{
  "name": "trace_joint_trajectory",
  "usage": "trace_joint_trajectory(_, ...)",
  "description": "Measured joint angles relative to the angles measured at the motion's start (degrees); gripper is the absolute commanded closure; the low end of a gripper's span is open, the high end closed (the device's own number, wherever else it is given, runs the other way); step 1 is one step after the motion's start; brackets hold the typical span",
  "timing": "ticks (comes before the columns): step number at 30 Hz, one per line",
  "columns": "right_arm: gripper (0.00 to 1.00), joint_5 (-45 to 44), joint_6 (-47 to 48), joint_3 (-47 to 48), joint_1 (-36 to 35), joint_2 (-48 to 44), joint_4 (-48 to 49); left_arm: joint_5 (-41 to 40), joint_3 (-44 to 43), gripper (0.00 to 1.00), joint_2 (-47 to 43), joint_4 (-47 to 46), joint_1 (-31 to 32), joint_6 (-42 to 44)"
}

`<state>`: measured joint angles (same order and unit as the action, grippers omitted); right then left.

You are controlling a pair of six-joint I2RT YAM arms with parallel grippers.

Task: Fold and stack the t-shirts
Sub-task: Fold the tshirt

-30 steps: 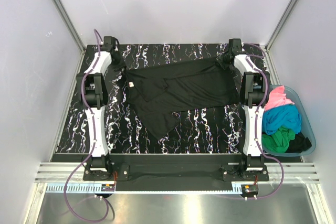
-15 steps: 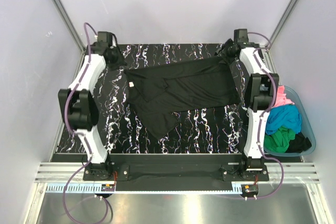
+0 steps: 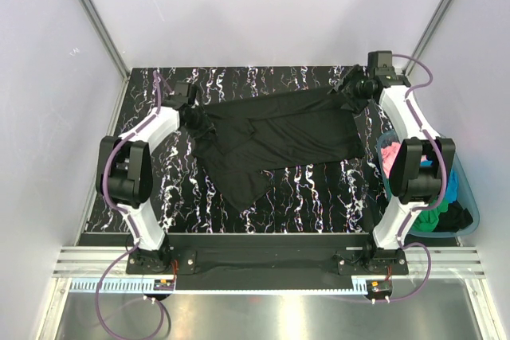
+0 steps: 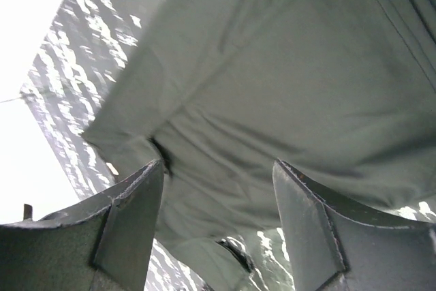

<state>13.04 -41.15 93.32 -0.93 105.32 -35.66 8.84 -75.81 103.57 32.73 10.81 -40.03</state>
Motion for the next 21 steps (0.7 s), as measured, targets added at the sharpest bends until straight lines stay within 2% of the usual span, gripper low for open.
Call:
trace_joint_trajectory(8, 0.28, -0.31, 1.75, -2.91, -0.09, -0.07, -0.76, -0.61, 2.19, 0.70, 2.95, -2.95, 2.71, -3.69)
trace_joint_trajectory(15, 0.28, -0.35, 2.36, -1.42, -0.11, -0.07, -0.90, -6.01, 0.96, 0.76, 5.49, 0.72, 5.81, -6.60)
trace_joint_trajectory(21, 0.28, -0.37, 2.75, -0.48, -0.13, -0.02, -0.81, -10.03, -0.61, 0.77, 5.57, 3.04, 6.88, -8.26)
